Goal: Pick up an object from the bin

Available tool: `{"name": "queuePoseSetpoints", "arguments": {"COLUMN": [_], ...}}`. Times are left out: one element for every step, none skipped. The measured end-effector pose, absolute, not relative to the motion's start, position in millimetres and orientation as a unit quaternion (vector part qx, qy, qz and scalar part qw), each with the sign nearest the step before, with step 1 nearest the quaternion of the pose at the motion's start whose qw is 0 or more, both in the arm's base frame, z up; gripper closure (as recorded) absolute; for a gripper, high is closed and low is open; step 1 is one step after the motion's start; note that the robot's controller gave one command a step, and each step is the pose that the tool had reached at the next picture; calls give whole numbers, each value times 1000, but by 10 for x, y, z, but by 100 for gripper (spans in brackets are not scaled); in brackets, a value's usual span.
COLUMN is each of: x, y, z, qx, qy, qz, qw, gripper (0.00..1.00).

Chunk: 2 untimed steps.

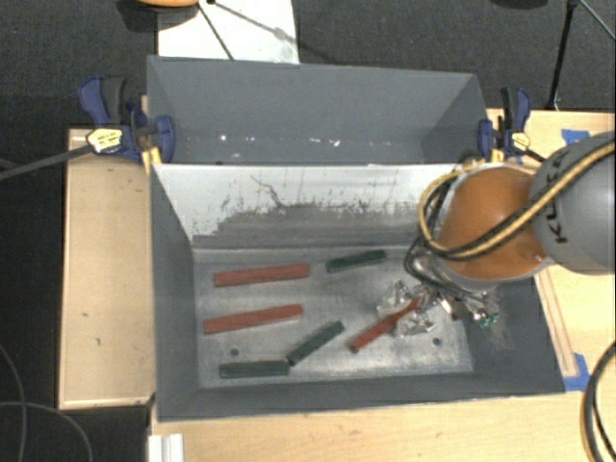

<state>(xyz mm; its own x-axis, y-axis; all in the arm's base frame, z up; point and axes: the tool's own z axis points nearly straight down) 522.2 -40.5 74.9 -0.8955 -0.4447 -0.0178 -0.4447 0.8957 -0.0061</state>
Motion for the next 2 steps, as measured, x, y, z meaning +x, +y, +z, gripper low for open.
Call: {"name": "queuePoseSetpoints", "arguments": {"x": [5222,5536], "y": [-405,-499], "z": [749,2022], "qx": [-229,-210], "qy": [973,978], "qz": [-1,0], "qw": [9,1], "gripper": [100,100]}}
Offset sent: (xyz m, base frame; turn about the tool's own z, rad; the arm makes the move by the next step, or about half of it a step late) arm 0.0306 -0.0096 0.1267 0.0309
